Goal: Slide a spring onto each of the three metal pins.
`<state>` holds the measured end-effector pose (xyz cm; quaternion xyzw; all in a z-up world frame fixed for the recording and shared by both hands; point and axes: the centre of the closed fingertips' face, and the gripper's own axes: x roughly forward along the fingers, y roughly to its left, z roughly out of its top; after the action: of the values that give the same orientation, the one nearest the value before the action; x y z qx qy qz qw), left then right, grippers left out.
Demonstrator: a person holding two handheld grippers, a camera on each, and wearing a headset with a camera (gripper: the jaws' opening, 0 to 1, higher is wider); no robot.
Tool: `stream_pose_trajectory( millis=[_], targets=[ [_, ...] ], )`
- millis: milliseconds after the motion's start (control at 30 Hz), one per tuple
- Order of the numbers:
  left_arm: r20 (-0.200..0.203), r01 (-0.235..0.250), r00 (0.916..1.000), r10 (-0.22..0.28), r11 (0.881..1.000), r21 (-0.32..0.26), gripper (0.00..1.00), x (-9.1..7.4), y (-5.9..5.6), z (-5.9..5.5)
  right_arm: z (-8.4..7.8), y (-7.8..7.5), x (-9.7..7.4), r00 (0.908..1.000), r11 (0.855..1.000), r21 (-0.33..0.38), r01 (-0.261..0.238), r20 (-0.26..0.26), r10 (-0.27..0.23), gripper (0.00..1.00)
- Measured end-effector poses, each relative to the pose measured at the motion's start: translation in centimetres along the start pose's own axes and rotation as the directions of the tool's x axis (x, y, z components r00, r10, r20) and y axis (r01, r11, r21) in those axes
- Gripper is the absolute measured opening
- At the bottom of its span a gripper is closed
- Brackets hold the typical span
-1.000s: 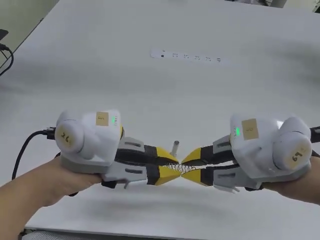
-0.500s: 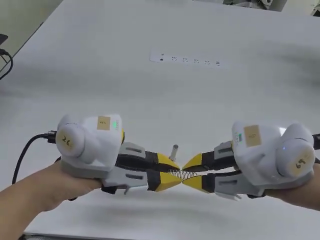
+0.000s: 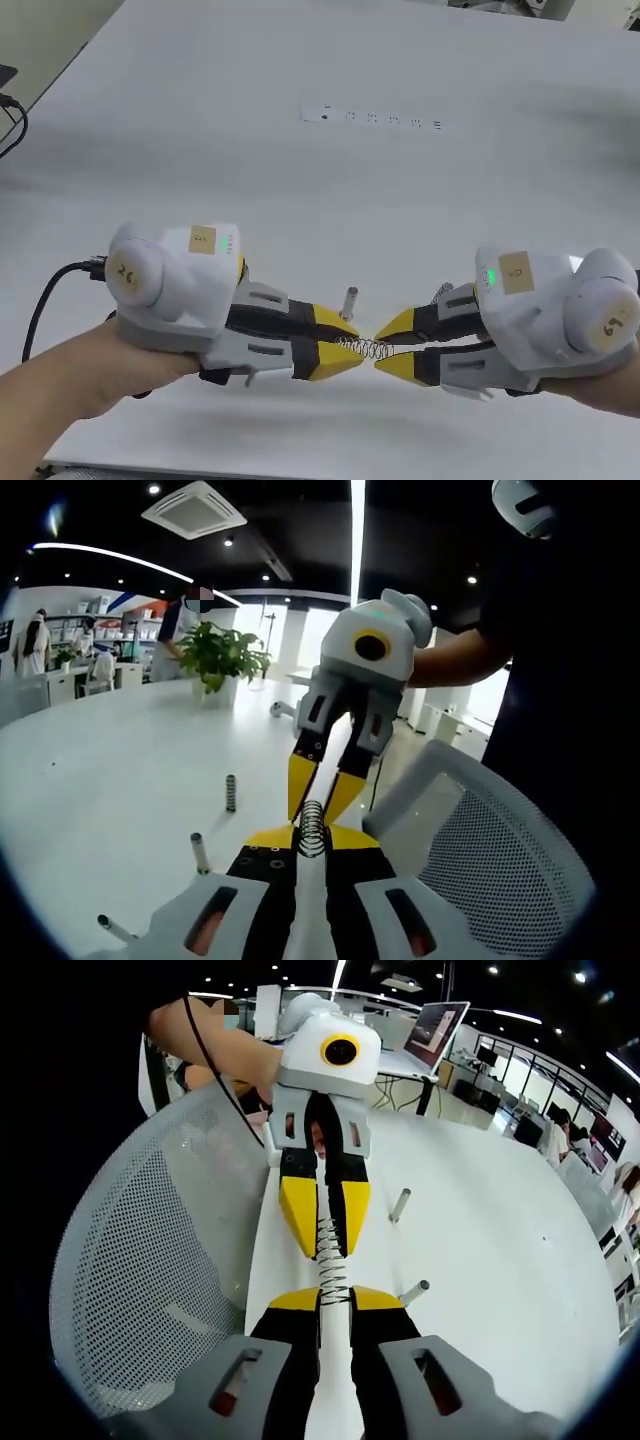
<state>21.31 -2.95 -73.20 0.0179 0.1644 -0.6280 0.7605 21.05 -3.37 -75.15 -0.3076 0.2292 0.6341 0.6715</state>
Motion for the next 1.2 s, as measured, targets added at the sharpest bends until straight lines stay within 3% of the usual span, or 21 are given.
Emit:
stream_pose_trajectory(
  millis=[367,433,500,967,1200],
  targets=[
    [0.043,0.002,0.9991,-0.001,1.000,-0.023,0.02,-0.2,0.3,0.3,0.9,-0.5,-0.8,0.9998,1.000,-0.028,0.013,0.016,-0.013,0.05],
    [0.006,-0.014,0.9999,0.014,1.000,0.002,0.01,-0.1,0.6,-0.5,1.3,-0.6,-1.0,0.9996,0.999,-0.033,0.014,0.024,-0.013,0.05],
    [0.020,-0.003,0.9998,0.003,1.000,-0.018,0.01,0.0,0.4,-0.4,1.3,-0.4,-0.9,1.0000,0.998,-0.059,0.008,0.002,-0.008,0.05],
    [-0.029,-0.022,0.9993,0.023,1.000,0.020,0.01,0.2,0.4,-1.3,2.6,-0.1,-0.8,0.9999,0.992,-0.128,-0.008,-0.010,0.007,0.06],
    [-0.051,-0.021,0.9984,0.023,0.999,0.050,0.01,0.6,0.3,-1.7,4.3,0.5,-0.3,0.9989,0.991,-0.128,-0.026,0.036,0.031,0.06]
  ],
)
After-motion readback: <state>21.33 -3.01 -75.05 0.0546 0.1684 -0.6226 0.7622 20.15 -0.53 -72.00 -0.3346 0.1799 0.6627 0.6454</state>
